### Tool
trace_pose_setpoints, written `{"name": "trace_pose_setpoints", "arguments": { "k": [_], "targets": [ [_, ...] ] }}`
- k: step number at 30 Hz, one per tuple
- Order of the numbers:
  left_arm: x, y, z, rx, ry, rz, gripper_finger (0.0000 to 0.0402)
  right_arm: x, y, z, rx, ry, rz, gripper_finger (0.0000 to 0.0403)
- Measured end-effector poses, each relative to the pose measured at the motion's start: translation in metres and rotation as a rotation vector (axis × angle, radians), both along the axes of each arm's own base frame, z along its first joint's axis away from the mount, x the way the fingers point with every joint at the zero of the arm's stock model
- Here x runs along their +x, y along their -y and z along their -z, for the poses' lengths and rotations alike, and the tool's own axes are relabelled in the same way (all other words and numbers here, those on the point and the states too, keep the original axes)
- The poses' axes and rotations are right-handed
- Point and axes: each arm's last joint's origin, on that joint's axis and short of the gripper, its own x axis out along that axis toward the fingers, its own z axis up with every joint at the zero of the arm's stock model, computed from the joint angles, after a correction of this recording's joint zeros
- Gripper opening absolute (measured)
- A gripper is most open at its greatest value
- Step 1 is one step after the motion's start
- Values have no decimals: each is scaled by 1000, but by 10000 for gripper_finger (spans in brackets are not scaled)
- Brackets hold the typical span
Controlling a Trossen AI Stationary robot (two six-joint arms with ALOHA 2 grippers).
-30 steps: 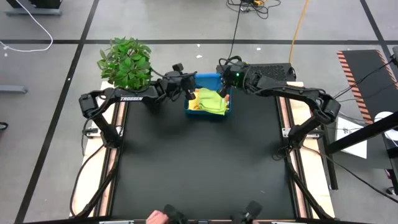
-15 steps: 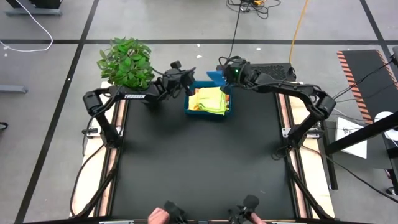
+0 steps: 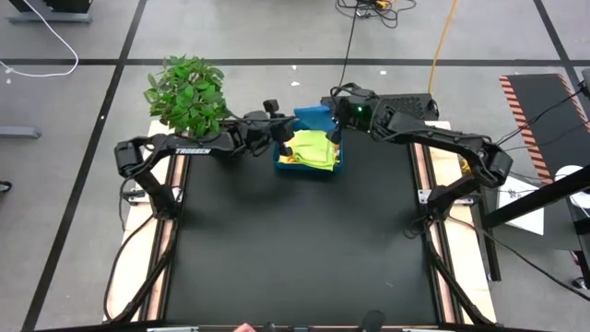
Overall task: Fold microfiber towels
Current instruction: Put the blue microfiber cloth into the blue blue bin
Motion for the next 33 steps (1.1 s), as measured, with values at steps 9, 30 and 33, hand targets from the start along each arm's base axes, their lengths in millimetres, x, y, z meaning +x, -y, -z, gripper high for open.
{"name": "trace_pose_setpoints", "arguments": {
  "k": [9,30,33],
  "targets": [
    [-10,10,-13,-87,-1,20,219,13,-32,-8,-33,2,-119,1],
    [-15,2,-9,-38,-73,-52,13,8,-20,-10,-72,-2,-93,4],
    [-16,-4,-18,42,-22,-99,7,3,-6,-14,-139,12,-71,4]
  ]
}}
